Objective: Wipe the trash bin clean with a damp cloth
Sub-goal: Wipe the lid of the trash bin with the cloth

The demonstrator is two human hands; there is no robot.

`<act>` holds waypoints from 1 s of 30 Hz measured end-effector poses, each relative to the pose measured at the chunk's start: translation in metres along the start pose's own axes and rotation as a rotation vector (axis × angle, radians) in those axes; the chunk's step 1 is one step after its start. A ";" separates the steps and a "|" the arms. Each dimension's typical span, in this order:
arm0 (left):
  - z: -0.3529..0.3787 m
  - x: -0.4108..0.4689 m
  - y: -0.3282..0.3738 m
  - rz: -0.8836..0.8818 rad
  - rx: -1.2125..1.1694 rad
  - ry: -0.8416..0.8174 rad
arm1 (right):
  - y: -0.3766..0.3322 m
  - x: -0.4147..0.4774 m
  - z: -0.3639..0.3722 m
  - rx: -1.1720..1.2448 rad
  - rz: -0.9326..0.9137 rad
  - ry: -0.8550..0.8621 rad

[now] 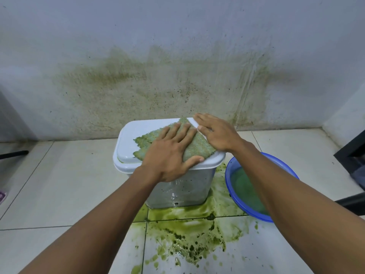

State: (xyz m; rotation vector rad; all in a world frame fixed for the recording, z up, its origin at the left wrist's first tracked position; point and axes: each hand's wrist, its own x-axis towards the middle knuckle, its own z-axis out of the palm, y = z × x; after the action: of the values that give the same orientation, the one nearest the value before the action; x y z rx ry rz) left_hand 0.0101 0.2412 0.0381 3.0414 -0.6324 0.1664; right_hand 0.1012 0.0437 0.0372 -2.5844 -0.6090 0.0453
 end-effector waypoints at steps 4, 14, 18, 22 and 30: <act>-0.004 -0.023 -0.034 0.010 -0.031 0.017 | 0.001 0.001 0.000 0.014 0.015 -0.016; -0.002 -0.005 0.000 -0.055 -0.005 0.002 | 0.002 0.001 0.002 0.031 0.005 0.003; 0.000 -0.025 -0.032 -0.028 -0.007 0.042 | 0.003 0.001 0.000 0.042 -0.015 0.010; -0.003 -0.058 -0.074 -0.153 -0.066 0.078 | 0.001 0.000 0.001 0.038 -0.021 0.001; -0.002 0.000 0.006 -0.050 -0.013 0.020 | -0.002 0.002 0.001 0.045 -0.004 0.017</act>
State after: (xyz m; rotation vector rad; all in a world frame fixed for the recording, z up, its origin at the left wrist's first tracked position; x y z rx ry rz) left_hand 0.0076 0.2357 0.0398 3.0352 -0.5531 0.1902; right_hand 0.1023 0.0467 0.0375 -2.5373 -0.6000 0.0354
